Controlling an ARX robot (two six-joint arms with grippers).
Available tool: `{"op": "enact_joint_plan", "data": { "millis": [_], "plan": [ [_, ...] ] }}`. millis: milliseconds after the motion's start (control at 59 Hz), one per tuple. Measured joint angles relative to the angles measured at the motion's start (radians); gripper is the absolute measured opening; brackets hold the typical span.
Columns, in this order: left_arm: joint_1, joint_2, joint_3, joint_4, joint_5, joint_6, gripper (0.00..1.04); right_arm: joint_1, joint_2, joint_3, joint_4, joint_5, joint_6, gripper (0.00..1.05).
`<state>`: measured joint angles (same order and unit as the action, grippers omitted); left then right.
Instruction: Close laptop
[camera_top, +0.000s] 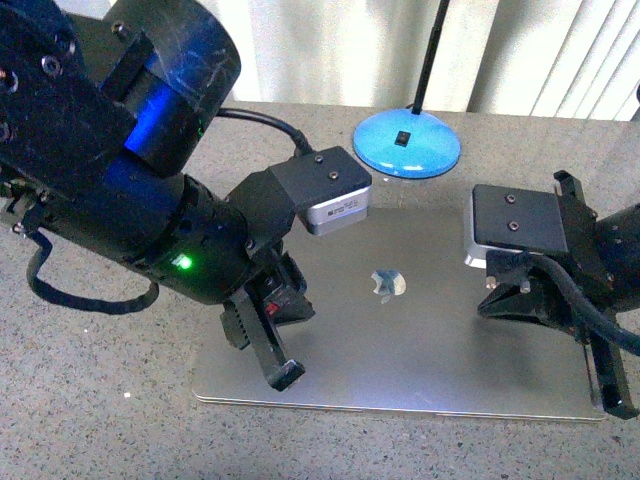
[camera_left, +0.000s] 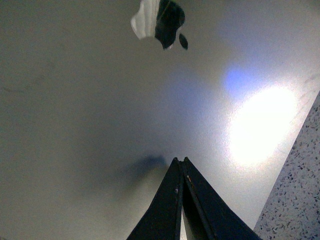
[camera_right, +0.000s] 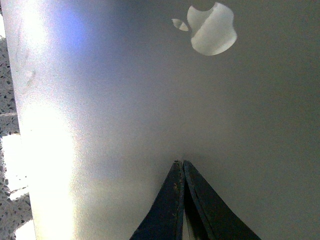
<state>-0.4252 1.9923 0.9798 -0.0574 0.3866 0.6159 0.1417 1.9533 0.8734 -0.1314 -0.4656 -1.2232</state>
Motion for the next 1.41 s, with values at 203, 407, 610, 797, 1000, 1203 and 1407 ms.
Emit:
{"op": "enact_joint_plan", "data": {
  "millis": [203, 407, 610, 797, 1000, 1203, 1407],
  "plan": [
    [0.013, 0.021, -0.027, 0.048, 0.016, -0.019, 0.04, 0.001, 0.010, -0.021, 0.046, -0.014, 0.024, 0.03],
    [0.040, -0.012, -0.053, 0.096, 0.078, -0.098, 0.04, -0.011, -0.013, -0.033, 0.087, -0.080, 0.106, 0.03],
    [0.121, -0.135, -0.093, 0.341, 0.118, -0.344, 0.04, -0.064, -0.131, -0.042, 0.320, -0.139, 0.348, 0.06],
    [0.233, -0.263, -0.105, 0.572, -0.085, -0.755, 0.18, -0.142, -0.269, -0.038, 0.523, -0.042, 0.803, 0.35],
    [0.235, -0.257, -0.121, 0.573, -0.088, -0.907, 0.52, -0.144, -0.263, -0.044, 0.525, -0.041, 1.000, 0.68],
    [0.230, -0.256, -0.124, 0.573, -0.084, -0.930, 0.86, -0.143, -0.261, -0.046, 0.524, -0.041, 1.032, 0.99],
    [0.233, -0.255, -0.124, 0.573, -0.085, -0.935, 0.98, -0.143, -0.261, -0.046, 0.524, -0.042, 1.036, 0.97]
  ]
}}
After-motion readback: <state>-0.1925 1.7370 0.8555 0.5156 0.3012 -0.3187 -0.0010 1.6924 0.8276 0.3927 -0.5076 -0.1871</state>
